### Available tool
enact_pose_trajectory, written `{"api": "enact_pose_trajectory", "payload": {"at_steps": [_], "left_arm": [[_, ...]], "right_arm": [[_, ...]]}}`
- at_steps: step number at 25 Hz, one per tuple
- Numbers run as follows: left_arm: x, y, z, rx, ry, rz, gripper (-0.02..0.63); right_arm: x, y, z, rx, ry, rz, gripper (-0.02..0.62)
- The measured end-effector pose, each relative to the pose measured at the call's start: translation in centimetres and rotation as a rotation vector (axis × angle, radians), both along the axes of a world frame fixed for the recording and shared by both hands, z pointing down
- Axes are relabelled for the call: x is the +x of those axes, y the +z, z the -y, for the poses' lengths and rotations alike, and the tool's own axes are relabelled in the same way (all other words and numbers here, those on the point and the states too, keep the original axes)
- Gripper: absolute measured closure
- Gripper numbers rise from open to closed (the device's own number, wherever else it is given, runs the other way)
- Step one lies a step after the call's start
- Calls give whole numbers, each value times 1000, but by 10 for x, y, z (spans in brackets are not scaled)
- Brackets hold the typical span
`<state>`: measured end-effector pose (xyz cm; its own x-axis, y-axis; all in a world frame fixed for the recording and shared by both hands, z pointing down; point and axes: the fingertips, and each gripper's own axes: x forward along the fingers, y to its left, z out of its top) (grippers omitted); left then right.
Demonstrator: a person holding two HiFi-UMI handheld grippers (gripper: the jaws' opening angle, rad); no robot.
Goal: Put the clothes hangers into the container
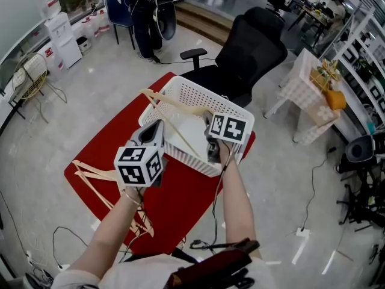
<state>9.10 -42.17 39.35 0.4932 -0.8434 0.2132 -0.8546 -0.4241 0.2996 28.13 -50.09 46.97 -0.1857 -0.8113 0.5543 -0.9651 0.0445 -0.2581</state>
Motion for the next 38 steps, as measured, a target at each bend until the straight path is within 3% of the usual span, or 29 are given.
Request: {"api": "enact_pose_trajectory", "payload": {"at_steps": [10,17,21,29,38], "left_arm": [[-13,-24,-29,39,-8,1,604],[-23,-46,-65,78,-15,17,604],[-31,-50,-94,94,-20,27,604],[-17,-41,-152,78,-30,35,604],[2,-14,-214,40,-91,48,604]], "right_arm": [[-10,-103,-21,250,65,-38,357],[-39,-143,-68,345,10,-5,364],[-53,-149,-111,392,-5,-5,390],[-35,-126,-198,446,68,-37,546],[-30,-88,-269,423,40,-18,578]]}}
